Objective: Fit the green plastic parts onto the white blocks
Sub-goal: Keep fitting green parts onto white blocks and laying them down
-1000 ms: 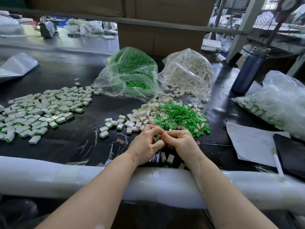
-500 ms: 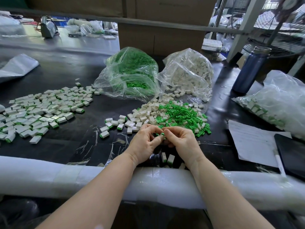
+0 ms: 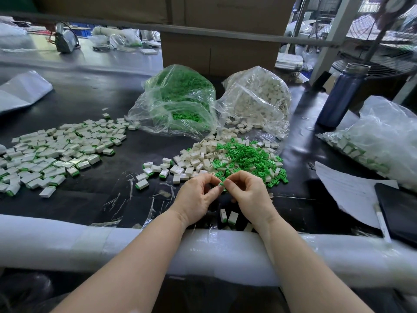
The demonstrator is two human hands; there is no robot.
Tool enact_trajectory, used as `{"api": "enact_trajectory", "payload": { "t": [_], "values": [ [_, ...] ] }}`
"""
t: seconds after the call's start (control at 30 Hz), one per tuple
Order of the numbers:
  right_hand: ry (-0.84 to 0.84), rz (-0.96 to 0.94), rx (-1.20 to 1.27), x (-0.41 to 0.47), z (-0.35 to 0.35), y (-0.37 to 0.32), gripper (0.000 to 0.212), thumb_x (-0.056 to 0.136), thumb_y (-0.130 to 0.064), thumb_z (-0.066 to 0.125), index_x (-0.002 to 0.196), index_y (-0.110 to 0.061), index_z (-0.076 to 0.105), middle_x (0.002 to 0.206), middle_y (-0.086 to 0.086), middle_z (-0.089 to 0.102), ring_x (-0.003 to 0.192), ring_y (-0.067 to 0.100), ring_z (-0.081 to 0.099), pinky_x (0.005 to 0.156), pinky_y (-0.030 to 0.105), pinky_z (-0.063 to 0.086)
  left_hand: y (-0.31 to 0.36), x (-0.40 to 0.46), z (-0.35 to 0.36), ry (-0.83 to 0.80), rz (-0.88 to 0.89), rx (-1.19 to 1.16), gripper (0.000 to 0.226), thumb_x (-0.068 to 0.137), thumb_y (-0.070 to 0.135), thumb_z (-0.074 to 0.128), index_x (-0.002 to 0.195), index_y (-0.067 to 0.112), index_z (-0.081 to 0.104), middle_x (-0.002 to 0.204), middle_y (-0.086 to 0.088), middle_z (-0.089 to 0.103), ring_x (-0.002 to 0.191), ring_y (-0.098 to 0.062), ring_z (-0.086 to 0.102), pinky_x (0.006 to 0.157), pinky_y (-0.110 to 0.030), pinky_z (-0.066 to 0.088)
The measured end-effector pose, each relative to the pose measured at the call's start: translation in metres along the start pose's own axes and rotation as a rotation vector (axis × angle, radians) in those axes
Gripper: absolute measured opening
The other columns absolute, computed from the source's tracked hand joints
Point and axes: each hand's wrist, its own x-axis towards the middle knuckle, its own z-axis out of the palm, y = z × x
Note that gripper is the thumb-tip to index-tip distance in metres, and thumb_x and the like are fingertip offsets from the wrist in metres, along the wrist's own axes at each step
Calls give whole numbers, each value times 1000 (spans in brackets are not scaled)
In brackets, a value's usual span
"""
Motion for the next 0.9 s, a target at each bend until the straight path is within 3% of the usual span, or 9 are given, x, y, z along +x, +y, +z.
{"api": "enact_trajectory", "payload": {
  "t": [0.07, 0.2, 0.3, 0.43, 0.53, 0.6, 0.73, 0.9],
  "values": [
    [28, -10, 17, -1, 0, -2, 18, 85, -10, 66, 70, -20, 60, 64, -1, 58, 56, 10, 51, 57, 25, 46, 0, 0, -1, 55, -15, -25, 4, 89, 18, 61, 92, 17, 62, 80, 3, 62, 74, -10, 58, 67, -12, 47],
    [131, -19, -28, -2, -1, -1, 17, 82, -14, 69, 68, -17, 61, 60, -3, 57, 54, 9, 49, 53, 22, 44, -1, 1, -1, 248, -56, -119, 9, 89, 13, 59, 98, 14, 62, 78, 6, 63, 70, -10, 62, 70, -21, 54],
    [208, -18, -68, -1, -3, 0, 12, 82, -13, 69, 71, -11, 65, 64, 0, 61, 59, 9, 51, 60, 27, 47, -3, 3, -3, 447, -114, -226, 13, 90, 7, 57, 100, 15, 61, 80, 1, 63, 68, -16, 64, 68, -33, 56],
    [270, -3, -86, 1, -4, 2, 16, 81, -14, 69, 67, -17, 63, 64, -3, 61, 61, 10, 53, 63, 29, 49, -9, 6, -10, 722, -168, -197, 17, 91, 7, 55, 100, 15, 65, 94, -12, 65, 75, -22, 62, 77, -35, 54],
    [306, -3, -112, 1, -4, 4, 19, 82, -15, 69, 65, -19, 61, 61, -7, 59, 59, 6, 51, 59, 22, 44, -10, 7, -15, 840, -219, -146, 28, 89, 0, 53, 111, 13, 65, 110, -6, 49, 75, -14, 55, 82, -19, 44],
    [332, 2, -127, 1, -5, 5, 21, 82, -16, 69, 64, -21, 59, 61, -8, 57, 59, 7, 51, 59, 20, 41, -9, 7, -16, 860, -241, -105, 32, 87, -5, 53, 116, 6, 62, 112, -4, 37, 74, -13, 49, 80, -8, 35],
    [355, 18, -170, 2, -6, 6, 23, 83, -18, 68, 63, -24, 58, 63, -8, 58, 64, 10, 53, 60, 22, 42, -9, 6, -18, 838, -348, -64, 38, 86, -4, 55, 124, -2, 54, 132, -18, 32, 116, -29, 45, 104, -21, 32],
    [351, 33, -255, 2, -7, 6, 19, 85, -21, 66, 67, -22, 58, 66, -10, 57, 67, 10, 52, 59, 20, 38, -9, 5, -15, 682, -395, 75, 47, 89, 4, 52, 134, -5, 42, 146, -15, 24, 134, -27, 29, 108, -25, 23]
  ]
}}
